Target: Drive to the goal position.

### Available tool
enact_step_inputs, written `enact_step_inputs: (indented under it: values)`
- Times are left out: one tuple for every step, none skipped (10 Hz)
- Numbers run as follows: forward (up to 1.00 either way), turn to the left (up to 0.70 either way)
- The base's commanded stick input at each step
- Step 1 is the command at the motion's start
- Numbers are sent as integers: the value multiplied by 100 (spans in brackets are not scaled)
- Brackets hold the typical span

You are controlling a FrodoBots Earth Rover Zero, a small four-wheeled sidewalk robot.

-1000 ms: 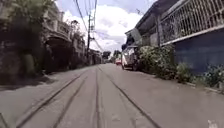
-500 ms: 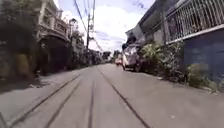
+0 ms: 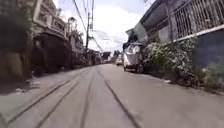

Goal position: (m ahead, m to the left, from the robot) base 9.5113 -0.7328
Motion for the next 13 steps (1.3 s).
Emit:
enact_step_inputs:
  values:
    - [100, 0]
    - [100, 0]
    - [100, 0]
    - [100, 0]
    - [100, 0]
    - [100, 0]
    - [100, 0]
    - [100, 0]
    - [100, 19]
    - [100, 27]
    - [100, 0]
    - [100, 0]
    - [100, 0]
